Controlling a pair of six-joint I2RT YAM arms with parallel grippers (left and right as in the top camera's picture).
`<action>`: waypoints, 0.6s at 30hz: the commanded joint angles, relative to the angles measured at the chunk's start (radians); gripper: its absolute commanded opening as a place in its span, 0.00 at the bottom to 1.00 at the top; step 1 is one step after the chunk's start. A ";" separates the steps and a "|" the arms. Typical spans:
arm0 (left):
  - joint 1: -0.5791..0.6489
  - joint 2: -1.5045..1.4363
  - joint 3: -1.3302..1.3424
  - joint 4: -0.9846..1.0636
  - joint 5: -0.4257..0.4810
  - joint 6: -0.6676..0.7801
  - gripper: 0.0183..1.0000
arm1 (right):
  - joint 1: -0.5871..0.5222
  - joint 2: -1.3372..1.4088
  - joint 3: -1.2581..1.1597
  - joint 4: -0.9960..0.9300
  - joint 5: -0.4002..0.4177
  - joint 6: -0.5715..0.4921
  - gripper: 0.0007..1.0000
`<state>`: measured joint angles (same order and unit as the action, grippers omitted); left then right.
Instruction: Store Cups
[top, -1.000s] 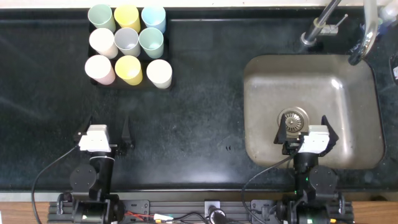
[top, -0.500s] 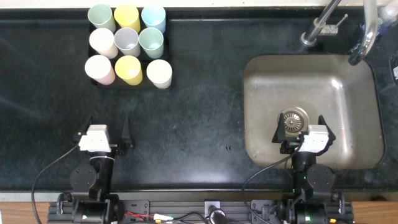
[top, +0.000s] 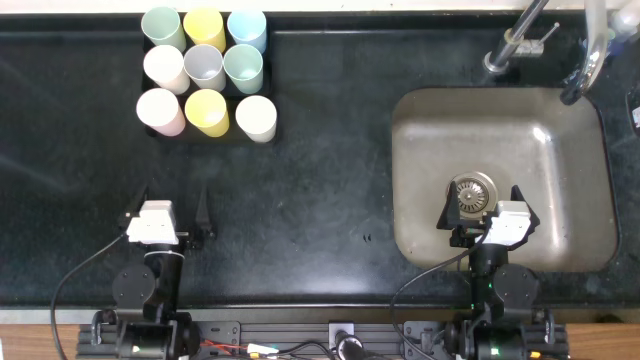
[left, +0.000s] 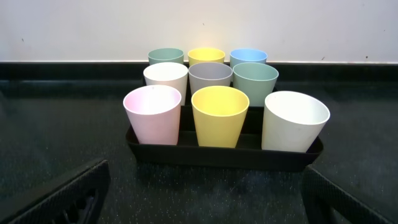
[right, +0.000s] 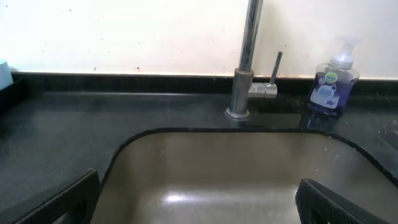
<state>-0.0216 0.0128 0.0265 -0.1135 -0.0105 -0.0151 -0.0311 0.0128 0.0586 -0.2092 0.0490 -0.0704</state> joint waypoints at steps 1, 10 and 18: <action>0.006 -0.010 -0.003 -0.001 0.010 0.019 1.00 | 0.005 -0.010 0.000 0.007 -0.010 0.012 1.00; 0.006 -0.010 -0.003 -0.001 0.010 0.019 1.00 | 0.005 -0.010 0.000 0.010 -0.015 0.011 0.99; 0.006 -0.010 -0.003 -0.001 0.010 0.019 1.00 | 0.005 -0.010 0.000 0.009 -0.016 0.011 1.00</action>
<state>-0.0216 0.0128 0.0265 -0.1135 -0.0105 -0.0147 -0.0311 0.0128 0.0586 -0.2089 0.0410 -0.0696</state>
